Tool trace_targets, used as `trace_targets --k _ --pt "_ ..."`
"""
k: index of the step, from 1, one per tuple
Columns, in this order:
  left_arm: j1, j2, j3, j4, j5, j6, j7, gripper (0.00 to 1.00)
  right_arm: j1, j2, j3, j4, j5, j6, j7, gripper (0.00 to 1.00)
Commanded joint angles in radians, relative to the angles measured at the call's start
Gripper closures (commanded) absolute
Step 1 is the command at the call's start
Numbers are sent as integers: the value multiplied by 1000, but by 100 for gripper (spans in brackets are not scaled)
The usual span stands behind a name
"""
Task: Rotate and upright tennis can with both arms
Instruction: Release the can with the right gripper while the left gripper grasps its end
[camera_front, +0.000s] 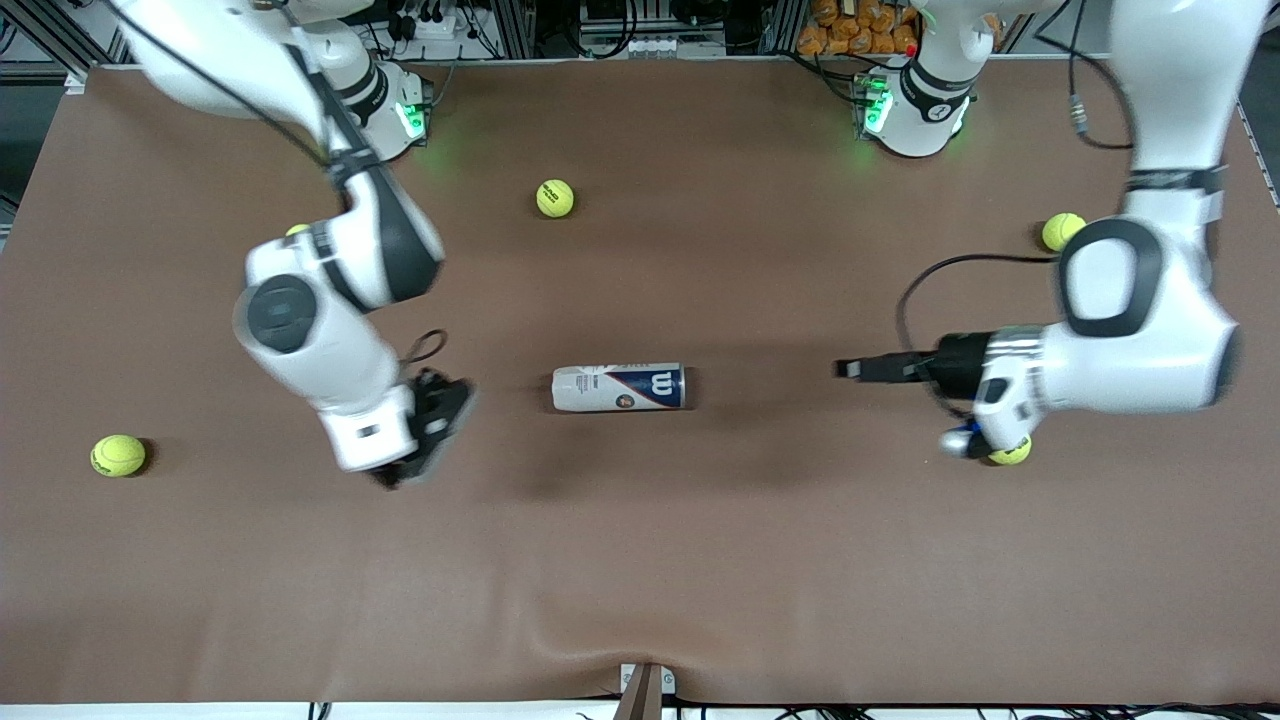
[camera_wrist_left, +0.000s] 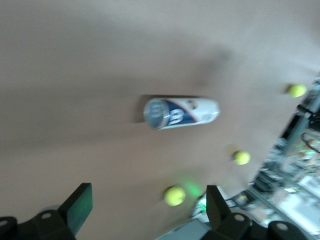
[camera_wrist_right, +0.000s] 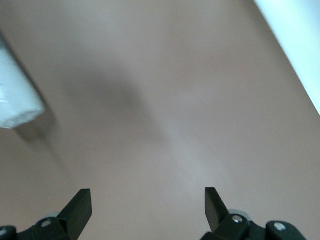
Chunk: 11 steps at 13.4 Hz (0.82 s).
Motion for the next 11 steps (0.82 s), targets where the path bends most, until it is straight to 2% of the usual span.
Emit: trace_targets --k 1,2,4,6,8,11 --pt "-42 87 -5 -16 -207 74 23 0 -100 -199 17 -179 -3 -22 145 0" --pt "-71 113 -5 -22 -281 97 52 0 -129 -265 17 -223 -3 -57 209 0" --pt "-80 173 -5 -53 -439 108 159 0 -160 -358 17 -244 -3 -198 367 0" --pt "-84 234 -5 -105 -599 108 384 0 -167 -417 17 -233 -3 -321 535 0" --pt "-87 285 -5 -127 -686 108 527 0 -170 -429 17 -178 1 -431 672 0" --pt "-128 327 -5 -162 -791 108 667 5 -208 -425 14 -55 11 -550 671 0"
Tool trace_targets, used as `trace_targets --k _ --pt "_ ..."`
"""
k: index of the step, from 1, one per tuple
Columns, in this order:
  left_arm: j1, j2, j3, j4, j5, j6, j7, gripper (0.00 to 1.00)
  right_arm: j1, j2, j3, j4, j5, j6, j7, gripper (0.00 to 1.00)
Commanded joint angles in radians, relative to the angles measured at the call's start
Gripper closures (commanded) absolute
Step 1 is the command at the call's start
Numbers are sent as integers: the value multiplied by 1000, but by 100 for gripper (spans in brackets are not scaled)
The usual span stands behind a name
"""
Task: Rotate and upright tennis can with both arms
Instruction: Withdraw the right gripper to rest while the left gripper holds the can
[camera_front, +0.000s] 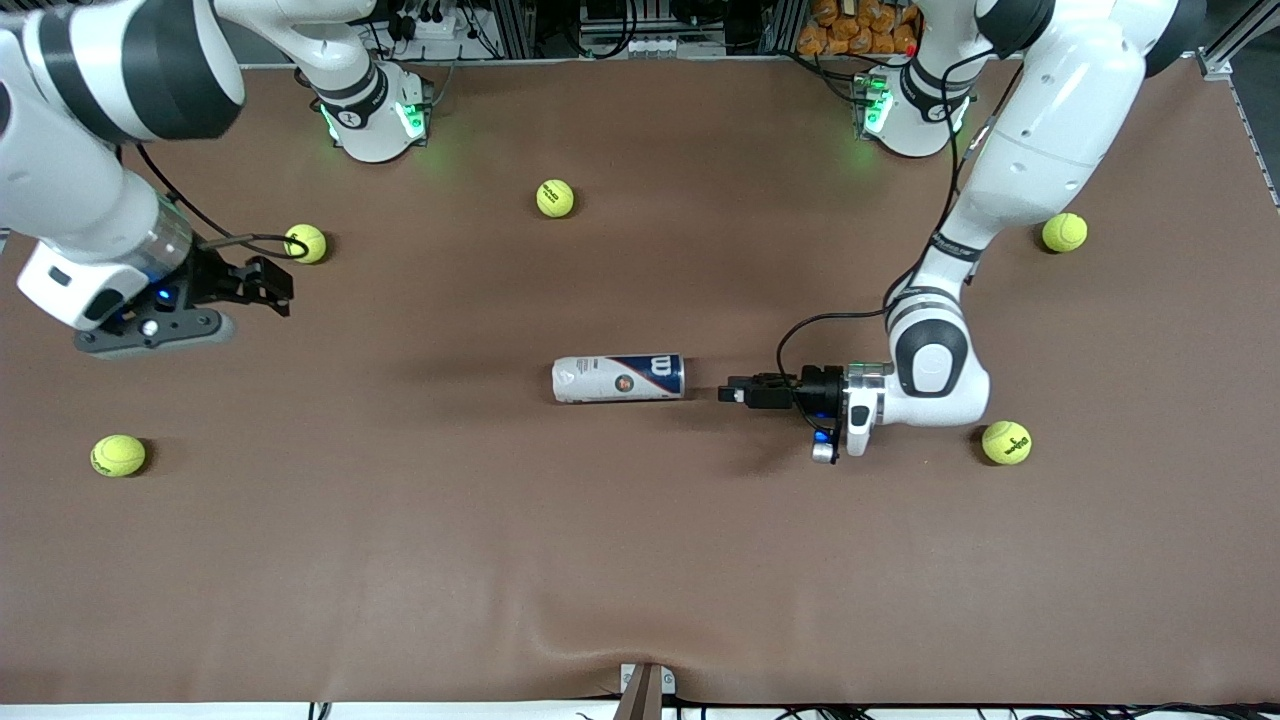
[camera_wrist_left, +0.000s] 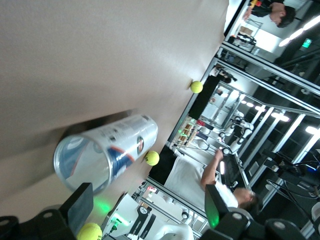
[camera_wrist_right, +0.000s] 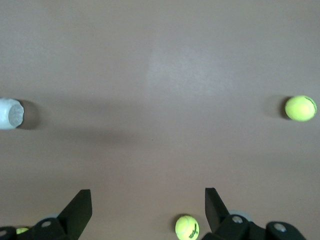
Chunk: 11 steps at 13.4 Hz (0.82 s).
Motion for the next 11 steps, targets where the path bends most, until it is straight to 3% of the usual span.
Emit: trace_targets --k 1,3,5,11 --pt "-29 26 -1 -35 -94 9 133 8 -75 3 13 97 14 -105 7 0" --pt "-57 35 0 -64 -116 27 182 9 -99 -2 9 137 46 -175 7 0" --pt "-57 26 0 -100 -121 38 200 10 -124 -60 -20 134 132 -206 16 0" --pt "-49 -19 -17 -191 -122 39 210 13 -109 -82 -56 133 138 -263 19 0"
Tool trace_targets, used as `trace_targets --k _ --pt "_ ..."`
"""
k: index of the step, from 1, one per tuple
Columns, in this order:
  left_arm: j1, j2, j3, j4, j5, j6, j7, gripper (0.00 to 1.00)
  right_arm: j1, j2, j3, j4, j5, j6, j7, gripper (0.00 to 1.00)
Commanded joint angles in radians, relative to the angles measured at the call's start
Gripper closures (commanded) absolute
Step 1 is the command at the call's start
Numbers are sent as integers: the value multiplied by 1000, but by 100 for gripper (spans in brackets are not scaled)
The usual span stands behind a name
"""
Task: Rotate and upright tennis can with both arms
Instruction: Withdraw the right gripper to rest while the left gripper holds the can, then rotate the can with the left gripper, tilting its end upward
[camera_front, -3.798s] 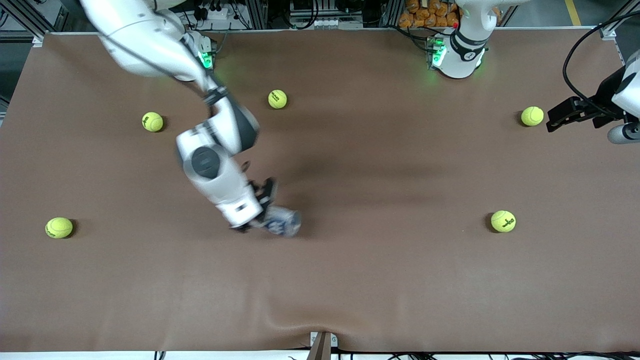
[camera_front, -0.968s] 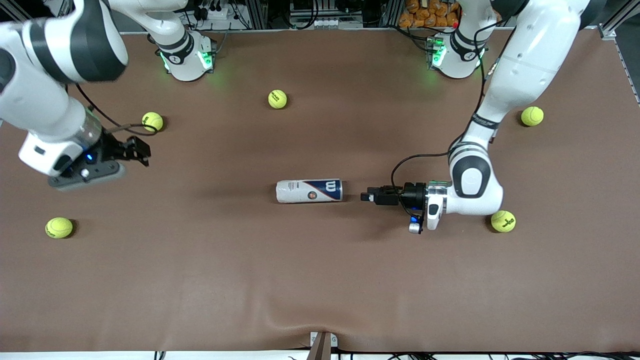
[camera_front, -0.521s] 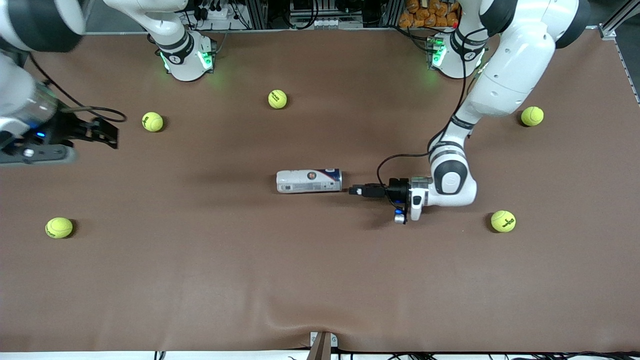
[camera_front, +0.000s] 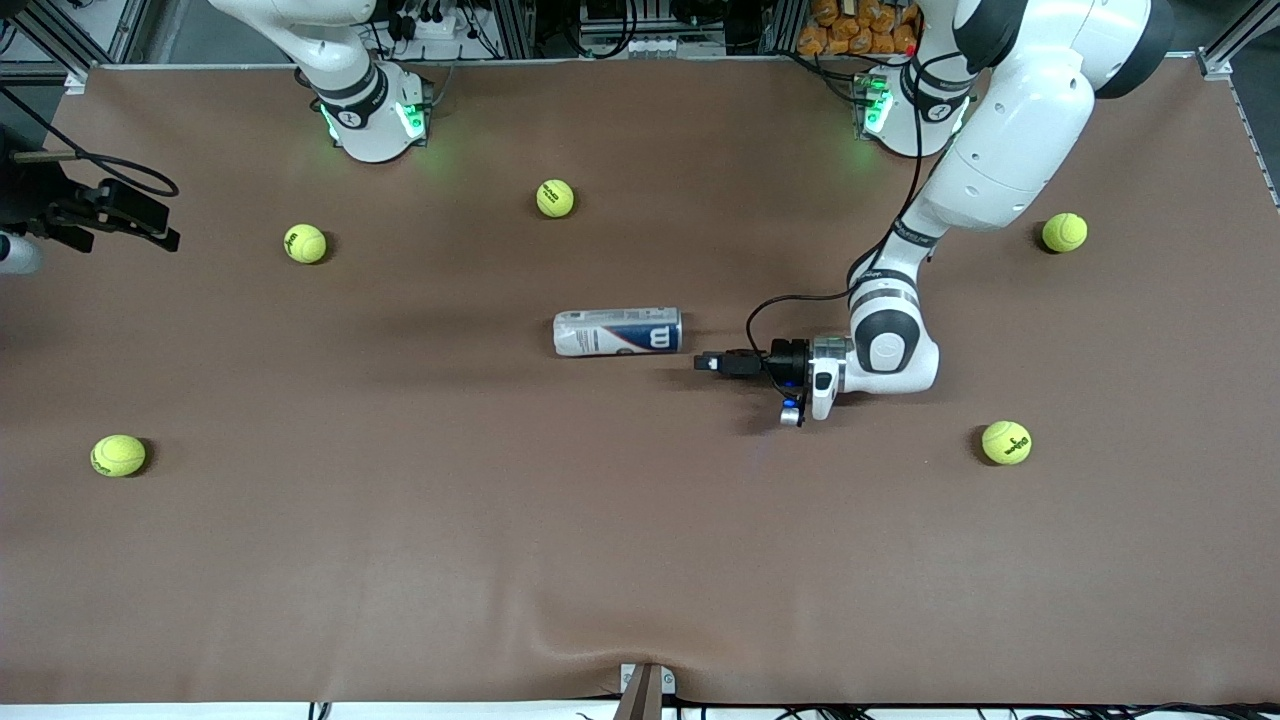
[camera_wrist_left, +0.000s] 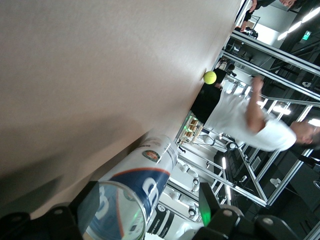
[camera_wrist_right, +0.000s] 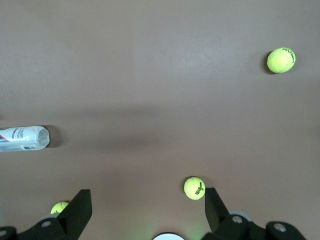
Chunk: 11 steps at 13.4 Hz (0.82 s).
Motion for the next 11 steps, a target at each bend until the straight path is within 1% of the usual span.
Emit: trace_targets --k 1,3,6,9,11 --pt "4 -48 -16 -68 -31 15 22 13 -1 -25 -1 -11 20 -27 17 0" --pt "1 -71 -22 -95 -62 15 22 13 -1 -24 -17 -9 20 -35 17 0" --pt "2 -106 -47 -137 -79 47 22 14 -1 -22 -14 -12 22 -34 17 0" --pt "-11 -108 -51 -132 -125 63 22 17 -11 -15 -17 -14 22 -32 11 0" --pt "-28 -102 -51 -123 -134 72 22 18 -25 -13 -18 -14 22 -35 5 0"
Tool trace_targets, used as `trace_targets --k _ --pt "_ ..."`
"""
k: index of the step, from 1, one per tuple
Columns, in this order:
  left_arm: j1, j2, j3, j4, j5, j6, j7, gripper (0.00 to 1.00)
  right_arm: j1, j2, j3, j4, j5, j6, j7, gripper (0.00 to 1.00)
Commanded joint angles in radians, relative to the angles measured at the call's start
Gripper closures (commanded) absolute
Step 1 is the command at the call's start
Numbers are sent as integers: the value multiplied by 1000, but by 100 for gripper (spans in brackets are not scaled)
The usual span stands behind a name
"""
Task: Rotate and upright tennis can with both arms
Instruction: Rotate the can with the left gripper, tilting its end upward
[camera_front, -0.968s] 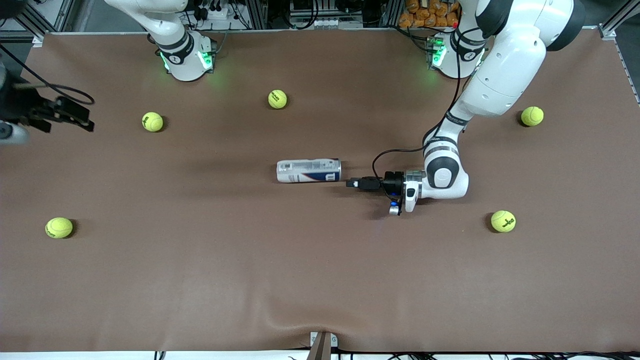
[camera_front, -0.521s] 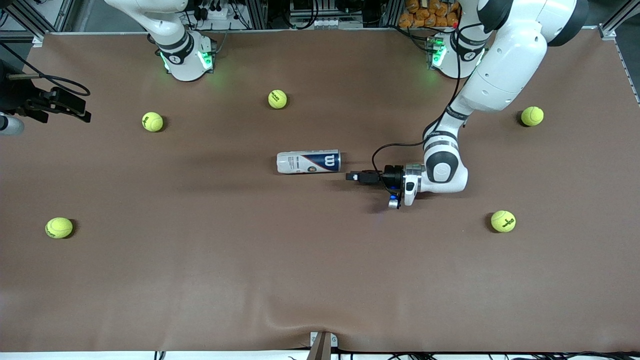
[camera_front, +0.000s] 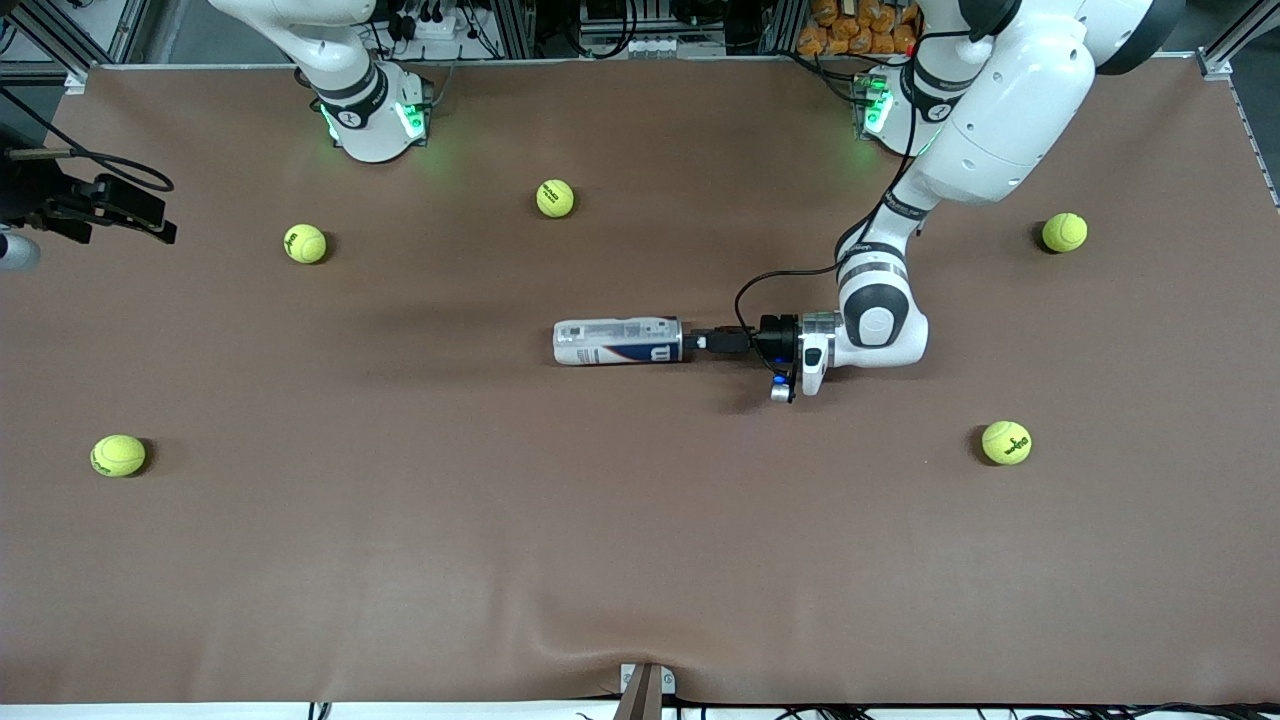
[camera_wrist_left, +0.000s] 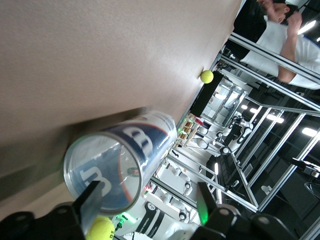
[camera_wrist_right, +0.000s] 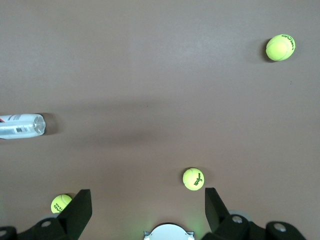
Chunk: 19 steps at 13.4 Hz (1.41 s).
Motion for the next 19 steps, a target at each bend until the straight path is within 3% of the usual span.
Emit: trace_targets --k 1,9,11,14,17,19 --pt "-16 -21 -4 -12 -41 26 22 20 -32 -9 1 -11 21 -5 0 0" --pt "-28 60 -4 120 -68 54 21 25 -33 -6 3 -3 -9 21 12 0" --pt "-70 57 -2 121 -121 88 20 40 -28 -6 3 -3 -9 21 12 0" --pt "-73 45 -2 129 -126 124 13 97 -26 -6 4 -3 -9 23 12 0" --pt "-87 8 1 169 -109 224 1 100 -33 -6 3 0 -9 24 12 0" --pt "-97 -32 4 216 -25 287 -103 100 -31 -6 3 0 -9 24 12 0"
